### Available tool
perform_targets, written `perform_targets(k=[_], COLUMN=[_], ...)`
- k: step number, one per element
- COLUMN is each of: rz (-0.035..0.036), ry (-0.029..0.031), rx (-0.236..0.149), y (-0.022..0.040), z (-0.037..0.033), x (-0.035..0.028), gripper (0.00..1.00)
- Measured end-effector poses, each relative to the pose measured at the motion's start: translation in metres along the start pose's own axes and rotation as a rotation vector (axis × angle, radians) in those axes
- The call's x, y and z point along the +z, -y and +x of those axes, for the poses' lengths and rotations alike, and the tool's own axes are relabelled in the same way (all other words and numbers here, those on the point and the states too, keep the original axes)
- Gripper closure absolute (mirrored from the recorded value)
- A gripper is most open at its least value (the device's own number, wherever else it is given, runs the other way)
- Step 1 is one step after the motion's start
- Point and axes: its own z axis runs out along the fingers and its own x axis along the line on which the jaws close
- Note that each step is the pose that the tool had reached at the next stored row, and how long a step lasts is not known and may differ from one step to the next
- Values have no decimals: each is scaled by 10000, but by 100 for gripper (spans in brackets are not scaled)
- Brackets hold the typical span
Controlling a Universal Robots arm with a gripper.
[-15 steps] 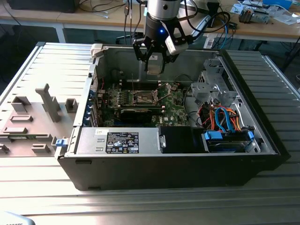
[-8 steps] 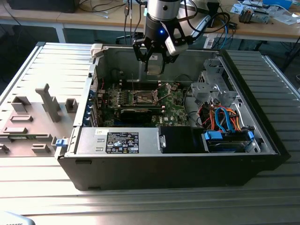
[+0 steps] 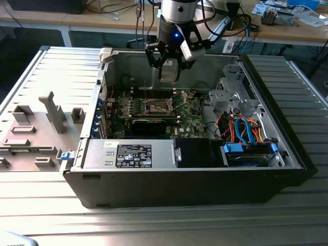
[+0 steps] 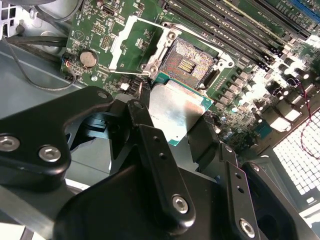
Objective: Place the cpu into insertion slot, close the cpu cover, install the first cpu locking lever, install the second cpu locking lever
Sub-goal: 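Place the cpu into insertion slot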
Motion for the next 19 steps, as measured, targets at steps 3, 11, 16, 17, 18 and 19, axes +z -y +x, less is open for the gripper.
perform_targets(k=[3,11,16,17,18,19], rz=[0,6,8,7,7,7], ry=[0,0,1,1,4,6], rx=[0,0,16,20,58,77], y=[16,41,41,41,42,43], z=[0,-1,-1,-1,-2,-2], x=[-1,-2,1,1,8,11], gripper=[46,46,46,46,46,46])
